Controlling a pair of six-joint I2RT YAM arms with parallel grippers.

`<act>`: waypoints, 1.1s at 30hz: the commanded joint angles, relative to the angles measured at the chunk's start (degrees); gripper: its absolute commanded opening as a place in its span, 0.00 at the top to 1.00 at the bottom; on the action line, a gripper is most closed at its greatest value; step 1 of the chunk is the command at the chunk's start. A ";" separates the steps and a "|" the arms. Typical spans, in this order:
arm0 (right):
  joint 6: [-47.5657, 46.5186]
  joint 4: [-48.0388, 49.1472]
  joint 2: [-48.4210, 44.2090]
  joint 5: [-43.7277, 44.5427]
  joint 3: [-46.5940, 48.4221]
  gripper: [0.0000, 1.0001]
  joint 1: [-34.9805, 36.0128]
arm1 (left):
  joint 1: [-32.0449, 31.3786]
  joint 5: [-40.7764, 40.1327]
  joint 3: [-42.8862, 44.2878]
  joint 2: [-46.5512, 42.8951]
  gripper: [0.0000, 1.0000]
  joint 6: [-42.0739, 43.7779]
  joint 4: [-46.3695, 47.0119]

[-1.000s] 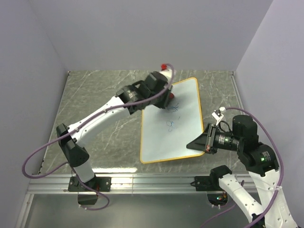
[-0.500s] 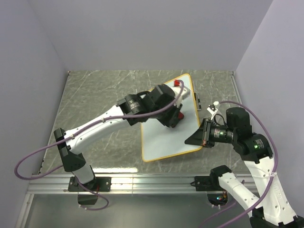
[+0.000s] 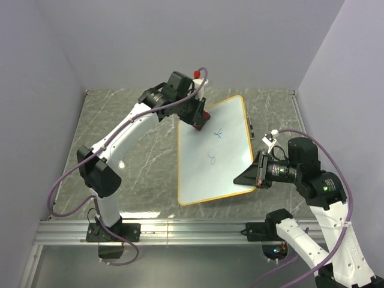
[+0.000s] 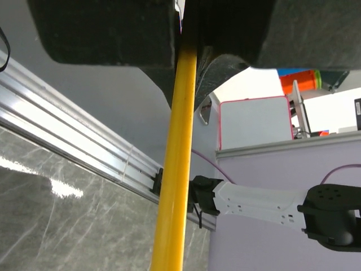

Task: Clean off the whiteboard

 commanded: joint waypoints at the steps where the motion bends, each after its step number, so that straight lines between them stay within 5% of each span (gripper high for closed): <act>1: -7.16 18.93 -1.68 -16.98 3.99 1.00 1.07 | -7.34 4.67 4.53 1.09 1.00 3.65 -0.07; 11: -10.85 16.29 1.58 -14.25 6.45 1.00 1.77 | -19.48 6.43 -1.95 -4.86 1.00 1.64 -7.54; 20: -10.24 16.64 0.97 -14.69 6.01 1.00 2.04 | -13.79 -1.57 -26.65 -19.64 1.00 -4.87 -0.26; 27: -10.06 16.64 1.14 -14.70 6.62 1.00 2.56 | -12.36 -2.64 -27.20 -18.95 1.00 -5.57 1.86; 33: -10.41 16.38 1.32 -14.16 6.62 1.00 2.56 | -20.44 2.19 -25.08 -21.15 1.00 -9.96 9.83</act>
